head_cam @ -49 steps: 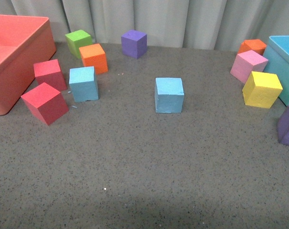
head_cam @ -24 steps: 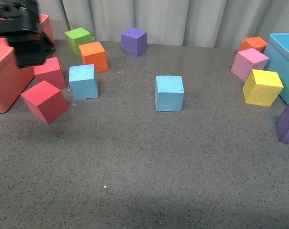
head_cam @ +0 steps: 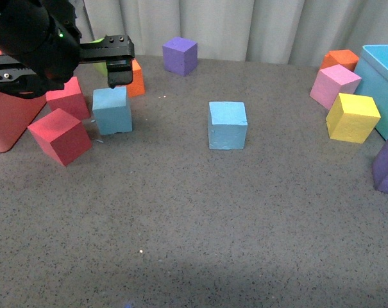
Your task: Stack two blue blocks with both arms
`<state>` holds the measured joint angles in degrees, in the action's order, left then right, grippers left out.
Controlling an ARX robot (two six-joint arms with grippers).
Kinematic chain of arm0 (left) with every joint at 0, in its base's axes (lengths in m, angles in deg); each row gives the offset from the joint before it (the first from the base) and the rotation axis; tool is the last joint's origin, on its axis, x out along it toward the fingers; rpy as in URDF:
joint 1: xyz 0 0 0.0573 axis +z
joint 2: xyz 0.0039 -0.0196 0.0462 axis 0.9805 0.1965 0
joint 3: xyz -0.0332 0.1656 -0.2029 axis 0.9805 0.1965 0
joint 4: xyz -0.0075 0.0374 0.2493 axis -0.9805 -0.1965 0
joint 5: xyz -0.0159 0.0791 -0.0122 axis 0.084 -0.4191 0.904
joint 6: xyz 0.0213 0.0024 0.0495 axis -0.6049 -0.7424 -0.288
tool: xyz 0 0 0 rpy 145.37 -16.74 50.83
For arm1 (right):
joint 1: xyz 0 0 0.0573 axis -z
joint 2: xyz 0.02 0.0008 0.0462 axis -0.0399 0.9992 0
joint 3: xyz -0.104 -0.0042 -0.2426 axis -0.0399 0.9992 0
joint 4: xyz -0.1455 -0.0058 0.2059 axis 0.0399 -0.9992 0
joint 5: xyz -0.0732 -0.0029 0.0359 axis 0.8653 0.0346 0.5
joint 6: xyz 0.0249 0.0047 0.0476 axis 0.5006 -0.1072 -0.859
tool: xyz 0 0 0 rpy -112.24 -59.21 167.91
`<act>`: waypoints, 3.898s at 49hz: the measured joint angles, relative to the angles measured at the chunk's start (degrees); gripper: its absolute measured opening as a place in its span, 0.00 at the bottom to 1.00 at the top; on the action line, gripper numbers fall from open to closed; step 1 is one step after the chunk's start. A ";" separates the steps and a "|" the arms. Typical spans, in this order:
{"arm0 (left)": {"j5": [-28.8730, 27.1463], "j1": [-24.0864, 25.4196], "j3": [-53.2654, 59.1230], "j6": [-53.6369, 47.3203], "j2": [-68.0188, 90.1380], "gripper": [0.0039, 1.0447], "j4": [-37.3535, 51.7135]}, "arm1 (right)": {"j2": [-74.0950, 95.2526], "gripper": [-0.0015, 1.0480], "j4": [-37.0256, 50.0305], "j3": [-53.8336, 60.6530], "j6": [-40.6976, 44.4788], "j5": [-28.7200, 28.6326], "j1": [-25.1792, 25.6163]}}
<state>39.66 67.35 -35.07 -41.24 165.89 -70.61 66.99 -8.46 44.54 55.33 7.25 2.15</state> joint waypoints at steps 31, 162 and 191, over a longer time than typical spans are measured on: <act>2.58 0.33 -20.20 6.80 14.67 0.94 -17.53 | 0.00 0.91 0.00 0.00 0.00 0.00 0.00; -4.46 -22.40 -44.15 11.67 22.97 0.37 -35.26 | 0.00 0.91 0.00 0.00 0.00 0.00 0.00; -3.93 -22.51 -44.52 11.87 22.25 0.94 -36.46 | 0.00 0.91 0.00 0.00 0.00 0.00 0.00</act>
<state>35.72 44.84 -79.59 -29.38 188.14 -107.07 66.99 -8.46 44.54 55.33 7.25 2.15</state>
